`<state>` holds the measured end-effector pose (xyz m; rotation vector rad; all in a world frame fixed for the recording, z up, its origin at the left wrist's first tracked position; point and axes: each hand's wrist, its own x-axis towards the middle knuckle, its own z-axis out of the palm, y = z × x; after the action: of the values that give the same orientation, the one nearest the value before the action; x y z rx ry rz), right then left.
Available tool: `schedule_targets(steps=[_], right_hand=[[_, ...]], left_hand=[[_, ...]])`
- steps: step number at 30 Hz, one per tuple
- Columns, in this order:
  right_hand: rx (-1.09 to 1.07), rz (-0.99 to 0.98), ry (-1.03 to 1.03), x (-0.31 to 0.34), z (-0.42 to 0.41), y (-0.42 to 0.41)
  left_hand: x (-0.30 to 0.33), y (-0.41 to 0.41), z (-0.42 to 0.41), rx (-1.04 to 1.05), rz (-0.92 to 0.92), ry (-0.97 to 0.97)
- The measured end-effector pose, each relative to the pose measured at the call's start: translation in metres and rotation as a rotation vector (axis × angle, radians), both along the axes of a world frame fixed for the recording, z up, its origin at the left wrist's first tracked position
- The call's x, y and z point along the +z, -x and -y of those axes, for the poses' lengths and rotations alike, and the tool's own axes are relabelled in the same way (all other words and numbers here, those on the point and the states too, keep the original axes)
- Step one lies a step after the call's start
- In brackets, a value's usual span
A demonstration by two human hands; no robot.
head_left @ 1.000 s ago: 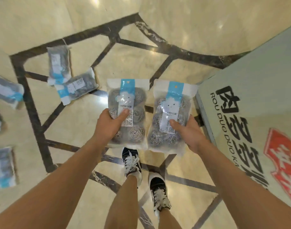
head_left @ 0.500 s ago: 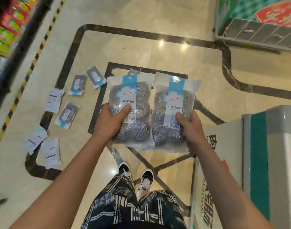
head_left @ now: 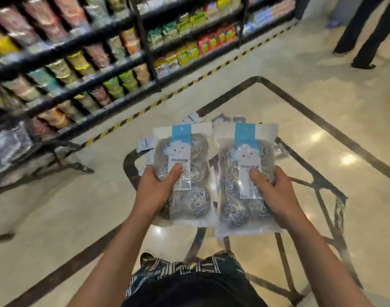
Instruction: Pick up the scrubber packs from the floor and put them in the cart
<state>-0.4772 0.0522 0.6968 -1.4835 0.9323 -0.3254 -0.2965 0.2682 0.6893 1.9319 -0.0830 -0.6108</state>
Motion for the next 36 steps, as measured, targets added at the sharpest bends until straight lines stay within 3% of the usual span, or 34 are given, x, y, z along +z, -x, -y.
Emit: schedule_targets(steps=[14, 21, 26, 36], right_hand=[[0.674, -0.023, 0.032, 0.005, -0.315, -0.327], [0.86, -0.037, 0.05, -0.005, -0.429, -0.45], [0.874, -0.08, 0.056, -0.019, -0.478, -0.544], [0.911, -0.035, 0.009, -0.031, -0.565, -0.77]], left_hand=[[0.004, -0.149, -0.362, 0.767, 0.082, -0.007], [0.001, -0.225, -0.471, 0.888, 0.064, -0.073], [-0.003, -0.302, -0.512, 0.924, 0.072, -0.094], [-0.008, -0.51, -0.592, 0.984, 0.01, -0.147]])
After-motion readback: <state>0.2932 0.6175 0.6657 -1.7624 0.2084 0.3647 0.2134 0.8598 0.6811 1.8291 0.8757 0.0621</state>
